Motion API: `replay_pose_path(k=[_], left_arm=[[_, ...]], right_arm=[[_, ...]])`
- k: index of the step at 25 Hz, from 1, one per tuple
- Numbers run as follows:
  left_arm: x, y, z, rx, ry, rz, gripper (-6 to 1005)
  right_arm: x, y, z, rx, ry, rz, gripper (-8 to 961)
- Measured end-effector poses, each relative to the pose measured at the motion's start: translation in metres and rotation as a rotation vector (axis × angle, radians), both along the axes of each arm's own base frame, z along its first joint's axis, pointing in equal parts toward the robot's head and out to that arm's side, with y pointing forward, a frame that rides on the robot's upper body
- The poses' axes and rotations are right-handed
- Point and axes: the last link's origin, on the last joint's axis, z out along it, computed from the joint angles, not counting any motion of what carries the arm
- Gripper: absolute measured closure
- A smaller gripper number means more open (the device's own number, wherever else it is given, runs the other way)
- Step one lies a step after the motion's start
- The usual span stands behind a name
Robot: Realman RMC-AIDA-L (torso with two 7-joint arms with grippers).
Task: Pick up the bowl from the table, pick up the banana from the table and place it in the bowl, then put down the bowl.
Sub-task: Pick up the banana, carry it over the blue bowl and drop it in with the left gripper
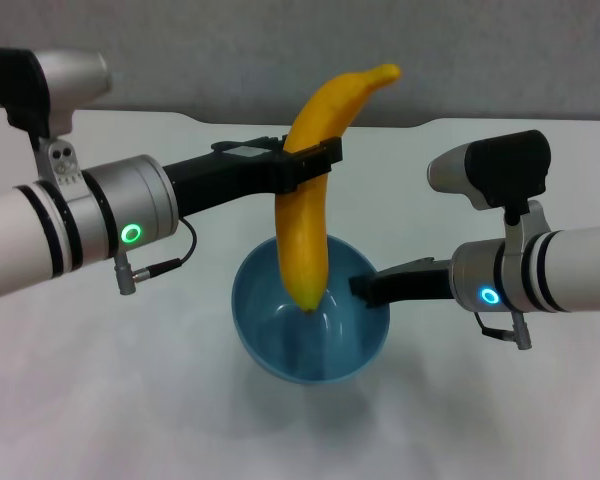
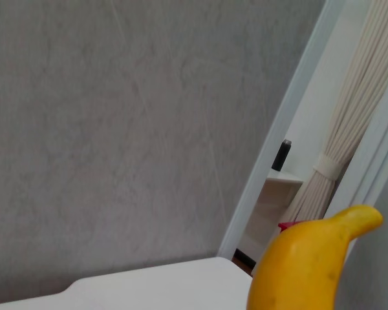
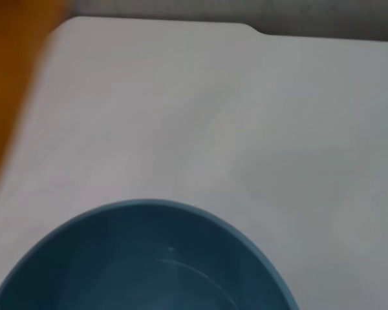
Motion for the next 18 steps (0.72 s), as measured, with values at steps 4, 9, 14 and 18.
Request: replay_pose_path(k=[4,9,14,18], left_arm=[[-0.008,0.000,-0.005,0.014,0.001,-0.018,464],[-0.025,-0.004,-0.016,0.033,0.015,-0.040,461],[-0.039,-0.006,-0.023,0.073,-0.001,-0.050,459],[-0.045,-0.007,-0.025,0.098,0.004,-0.059,457]], right_arm=[[-0.002,-0.001,0.000,-0.008,0.006,-0.001,920],[-0.005,-0.002,0.001,-0.025,0.026,-0.013,920],[-0.003,-0.002,0.008,-0.052,0.056,-0.056,921],[-0.002,-0.001,0.010,-0.062,0.058,-0.078,921]])
